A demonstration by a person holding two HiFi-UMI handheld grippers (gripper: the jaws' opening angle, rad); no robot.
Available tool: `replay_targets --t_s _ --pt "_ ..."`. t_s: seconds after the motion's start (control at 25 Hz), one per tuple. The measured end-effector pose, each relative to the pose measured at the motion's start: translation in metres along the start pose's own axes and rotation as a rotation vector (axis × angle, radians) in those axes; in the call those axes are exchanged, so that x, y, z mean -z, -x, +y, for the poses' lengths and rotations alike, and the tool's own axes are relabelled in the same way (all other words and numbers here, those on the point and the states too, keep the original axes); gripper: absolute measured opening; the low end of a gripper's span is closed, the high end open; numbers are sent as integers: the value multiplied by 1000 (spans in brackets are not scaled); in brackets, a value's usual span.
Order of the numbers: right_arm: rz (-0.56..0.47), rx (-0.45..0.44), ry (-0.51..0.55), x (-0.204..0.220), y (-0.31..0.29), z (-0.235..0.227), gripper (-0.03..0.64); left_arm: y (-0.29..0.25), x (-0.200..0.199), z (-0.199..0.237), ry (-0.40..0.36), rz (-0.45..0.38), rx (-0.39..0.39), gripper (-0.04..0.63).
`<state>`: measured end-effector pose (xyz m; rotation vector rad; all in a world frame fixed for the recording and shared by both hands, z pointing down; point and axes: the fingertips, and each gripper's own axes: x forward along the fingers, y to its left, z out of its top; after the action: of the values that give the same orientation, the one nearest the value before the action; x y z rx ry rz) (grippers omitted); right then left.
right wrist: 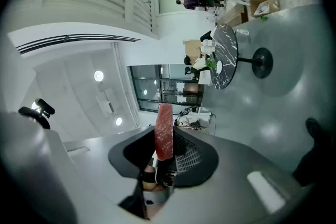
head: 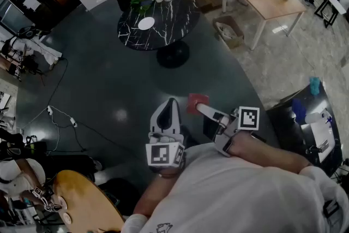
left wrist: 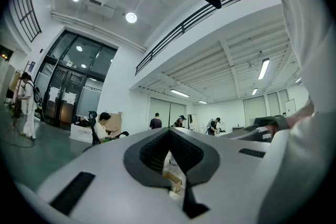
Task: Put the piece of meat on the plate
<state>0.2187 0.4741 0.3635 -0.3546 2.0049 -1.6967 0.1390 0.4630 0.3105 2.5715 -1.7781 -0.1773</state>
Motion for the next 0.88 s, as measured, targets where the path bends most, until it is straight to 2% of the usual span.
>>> replay_targets --t_s 0.36,0.88 --pt "22 24 5 -13 -46 -21 91 -26 14 47 48 16 -4 6" --pt "8 24 2 -38 -175 -28 91 -79 -5 162 60 35 43 6"
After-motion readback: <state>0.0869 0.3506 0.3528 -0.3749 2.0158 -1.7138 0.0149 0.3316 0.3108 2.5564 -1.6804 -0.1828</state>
